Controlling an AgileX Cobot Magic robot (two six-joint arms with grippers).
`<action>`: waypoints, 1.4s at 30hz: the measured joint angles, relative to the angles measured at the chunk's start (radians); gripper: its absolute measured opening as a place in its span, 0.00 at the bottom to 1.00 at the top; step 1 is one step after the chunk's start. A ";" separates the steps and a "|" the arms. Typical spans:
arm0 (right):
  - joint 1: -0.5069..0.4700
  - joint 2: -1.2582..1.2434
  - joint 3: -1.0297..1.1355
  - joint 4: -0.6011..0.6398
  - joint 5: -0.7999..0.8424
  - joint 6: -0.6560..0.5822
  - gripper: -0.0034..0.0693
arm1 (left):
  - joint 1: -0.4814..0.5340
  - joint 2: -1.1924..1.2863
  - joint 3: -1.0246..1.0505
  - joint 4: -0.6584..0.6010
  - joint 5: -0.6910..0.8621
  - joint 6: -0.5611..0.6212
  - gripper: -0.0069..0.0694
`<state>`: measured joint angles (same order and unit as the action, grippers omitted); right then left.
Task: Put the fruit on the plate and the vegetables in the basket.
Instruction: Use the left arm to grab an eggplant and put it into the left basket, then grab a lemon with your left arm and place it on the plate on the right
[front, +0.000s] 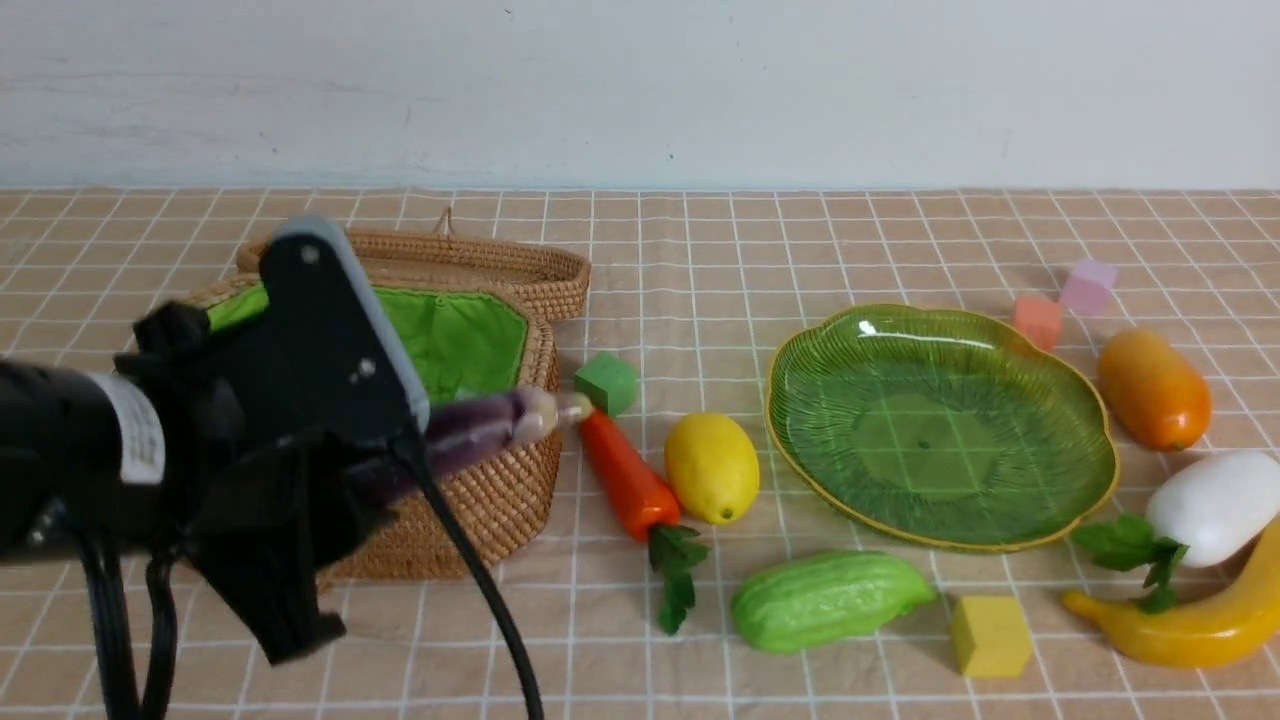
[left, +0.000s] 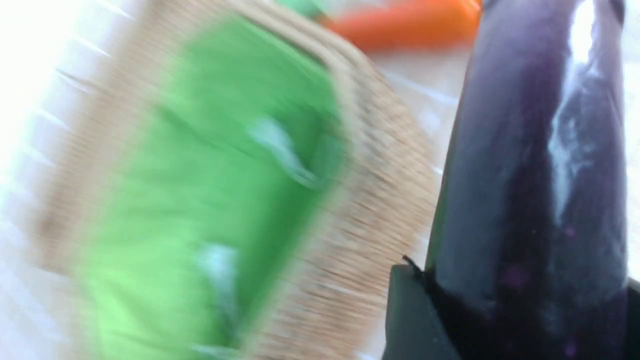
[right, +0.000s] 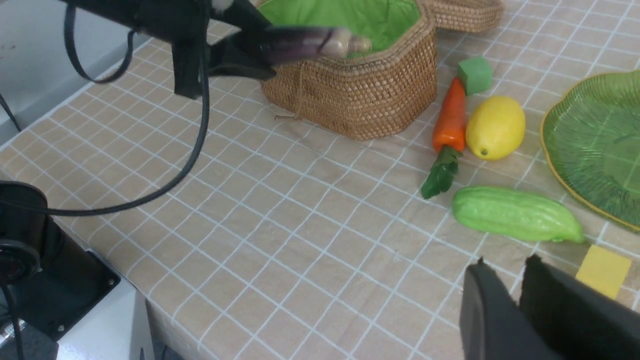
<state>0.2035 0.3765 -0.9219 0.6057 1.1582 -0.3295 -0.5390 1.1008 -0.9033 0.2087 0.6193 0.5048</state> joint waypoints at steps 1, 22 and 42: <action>0.000 0.000 0.000 0.000 -0.007 0.000 0.23 | 0.000 0.008 -0.027 0.033 0.004 0.010 0.60; 0.000 0.000 0.000 0.000 -0.038 -0.003 0.24 | 0.194 0.365 -0.194 0.368 0.055 -0.058 0.83; 0.000 0.001 -0.034 -0.141 -0.081 0.070 0.26 | -0.173 0.510 -0.414 -0.219 0.311 -0.677 0.47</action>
<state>0.2035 0.3775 -0.9559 0.4644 1.0768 -0.2598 -0.7119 1.6110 -1.3173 -0.0102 0.9306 -0.1721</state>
